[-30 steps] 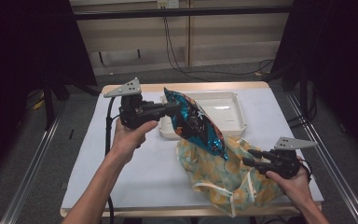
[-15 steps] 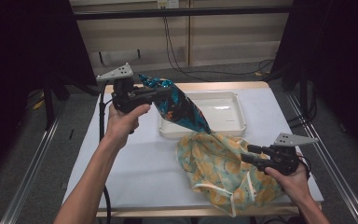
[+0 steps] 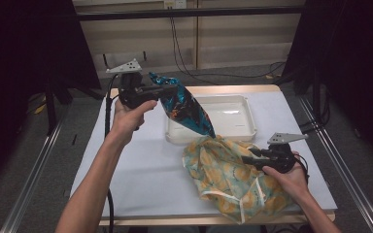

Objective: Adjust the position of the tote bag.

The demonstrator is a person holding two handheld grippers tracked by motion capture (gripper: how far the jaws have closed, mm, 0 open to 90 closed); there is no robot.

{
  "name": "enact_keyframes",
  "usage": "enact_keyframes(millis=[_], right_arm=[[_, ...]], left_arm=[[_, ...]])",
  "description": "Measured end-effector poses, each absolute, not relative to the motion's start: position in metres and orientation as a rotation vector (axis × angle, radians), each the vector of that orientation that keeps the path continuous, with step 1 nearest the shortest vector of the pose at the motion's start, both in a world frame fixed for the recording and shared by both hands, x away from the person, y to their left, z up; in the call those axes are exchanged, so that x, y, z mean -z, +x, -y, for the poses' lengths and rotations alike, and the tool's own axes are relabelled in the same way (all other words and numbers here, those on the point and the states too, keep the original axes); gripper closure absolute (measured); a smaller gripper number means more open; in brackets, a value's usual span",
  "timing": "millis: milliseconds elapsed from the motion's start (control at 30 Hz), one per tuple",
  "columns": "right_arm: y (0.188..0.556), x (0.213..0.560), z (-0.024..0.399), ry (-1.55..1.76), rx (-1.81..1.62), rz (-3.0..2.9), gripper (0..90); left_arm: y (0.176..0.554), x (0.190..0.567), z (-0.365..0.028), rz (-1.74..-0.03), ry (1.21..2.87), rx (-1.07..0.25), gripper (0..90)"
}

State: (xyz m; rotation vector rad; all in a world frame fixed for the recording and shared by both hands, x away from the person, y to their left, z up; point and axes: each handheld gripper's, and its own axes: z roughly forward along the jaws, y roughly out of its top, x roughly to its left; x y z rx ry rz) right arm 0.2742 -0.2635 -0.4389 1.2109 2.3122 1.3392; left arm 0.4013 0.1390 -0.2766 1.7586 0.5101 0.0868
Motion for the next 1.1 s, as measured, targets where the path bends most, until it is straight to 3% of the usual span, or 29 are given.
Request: enact_keyframes(millis=[67, 100, 333, 533, 733, 1100], right_arm=[[0.273, 0.443, 0.261, 1.218, -1.302, -2.342, 82.2], [0.273, 0.445, 0.260, 1.204, -1.300, -2.362, 87.8], [0.262, 0.446, 0.251, 1.145, -1.321, -2.422, 90.0], [0.253, 0.433, 0.256, 1.143, -1.384, -2.336, 56.7], [0.248, 0.426, 0.262, 1.146, -1.421, -2.272, 49.5], [0.248, 0.426, 0.265, 1.171, -1.430, -2.251, 49.2]], left_arm=[[0.406, 0.276, -0.137, -0.514, 1.763, -0.091, 89.3], [0.408, 0.276, -0.136, -0.519, 1.760, -0.095, 89.3], [0.419, 0.273, -0.131, -0.523, 1.772, -0.111, 89.4], [0.434, 0.268, -0.115, -0.512, 1.793, -0.110, 89.4], [0.451, 0.271, -0.094, -0.505, 1.816, -0.099, 89.3], [0.481, 0.301, -0.058, -0.535, 1.872, -0.056, 89.5]])
